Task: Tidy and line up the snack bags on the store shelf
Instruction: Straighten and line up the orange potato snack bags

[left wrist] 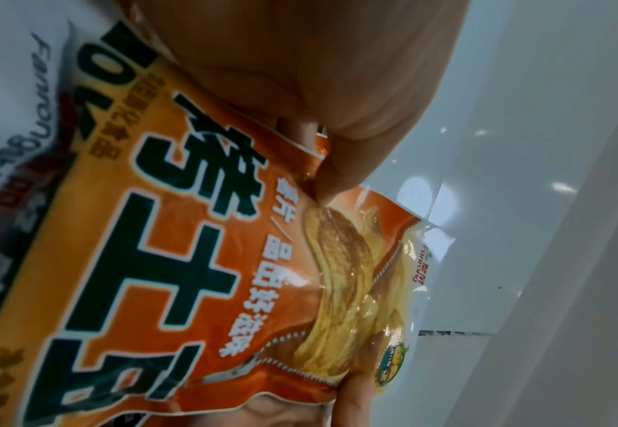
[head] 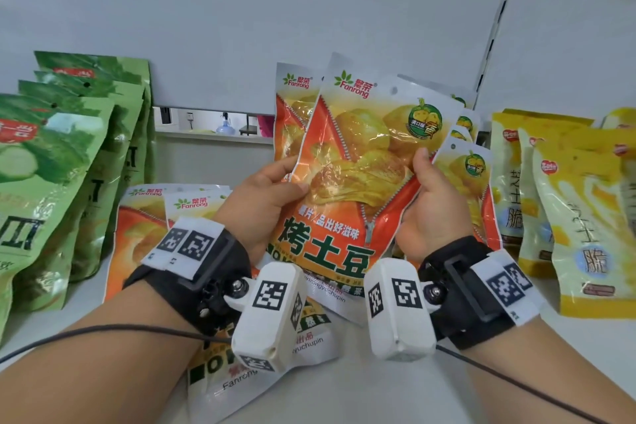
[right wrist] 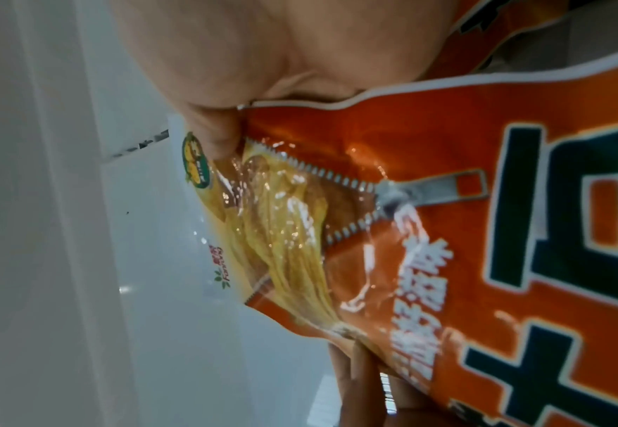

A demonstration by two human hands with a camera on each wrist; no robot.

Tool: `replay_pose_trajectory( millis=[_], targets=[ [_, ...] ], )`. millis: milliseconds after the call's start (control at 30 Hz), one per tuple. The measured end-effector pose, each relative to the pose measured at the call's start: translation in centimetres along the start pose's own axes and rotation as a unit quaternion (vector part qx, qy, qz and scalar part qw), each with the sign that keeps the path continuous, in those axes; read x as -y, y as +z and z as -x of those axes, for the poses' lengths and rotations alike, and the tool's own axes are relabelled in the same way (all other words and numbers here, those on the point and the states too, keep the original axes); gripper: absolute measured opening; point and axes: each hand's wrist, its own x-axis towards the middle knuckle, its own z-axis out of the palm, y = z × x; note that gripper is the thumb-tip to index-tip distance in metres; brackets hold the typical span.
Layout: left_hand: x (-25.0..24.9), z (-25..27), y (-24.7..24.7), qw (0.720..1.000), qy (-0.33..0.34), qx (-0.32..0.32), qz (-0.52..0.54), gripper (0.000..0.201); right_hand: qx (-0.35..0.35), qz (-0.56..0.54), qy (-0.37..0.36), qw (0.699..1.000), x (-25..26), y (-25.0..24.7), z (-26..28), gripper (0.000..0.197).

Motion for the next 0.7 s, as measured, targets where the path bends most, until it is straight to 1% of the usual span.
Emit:
replay_pose_trajectory(
  millis=[67,200,267,400,467,500,533,600,667,700],
  targets=[
    [-0.14,0.1,0.14,1.0,0.003,0.001,0.002,0.032,-0.006,-0.016,0.005,1.0,0.03,-0.15,-0.17,0.054],
    [-0.19,0.22,0.28,1.0,0.006,-0.001,0.0,0.026,-0.012,-0.054,0.001,0.998,0.18,-0.38,-0.45,0.046],
    [-0.18,0.27,0.3,1.0,0.008,-0.001,-0.001,0.024,-0.011,-0.047,-0.002,0.999,0.21,-0.38,-0.5,0.041],
    [-0.12,0.24,0.09,0.999,0.029,-0.025,0.003,0.024,-0.012,0.025,-0.039,0.999,0.2,-0.32,-0.39,0.027],
    [-0.1,0.15,-0.01,0.998,0.042,-0.045,0.014,0.024,-0.012,0.06,-0.071,0.996,0.09,-0.49,-0.55,0.007],
    [-0.14,0.13,-0.04,0.997,0.049,-0.053,0.023,0.024,-0.015,0.083,-0.092,0.992,0.0,-0.58,-0.58,0.007],
    [-0.19,0.08,-0.1,0.996,0.057,-0.062,0.03,0.023,-0.018,0.12,-0.109,0.987,-0.05,-0.62,-0.57,0.013],
    [-0.28,-0.11,-0.4,0.994,0.074,-0.08,0.033,0.023,-0.004,0.184,-0.136,0.973,-0.09,-0.54,-0.37,0.018],
    [-0.46,-0.13,-0.49,0.993,0.084,-0.082,0.031,0.024,0.036,0.215,-0.144,0.965,-0.17,-0.29,0.01,0.016],
    [-0.52,-0.05,-0.41,0.994,0.084,-0.065,0.035,0.025,0.066,0.215,-0.137,0.965,-0.25,-0.19,0.24,0.009]
  ],
)
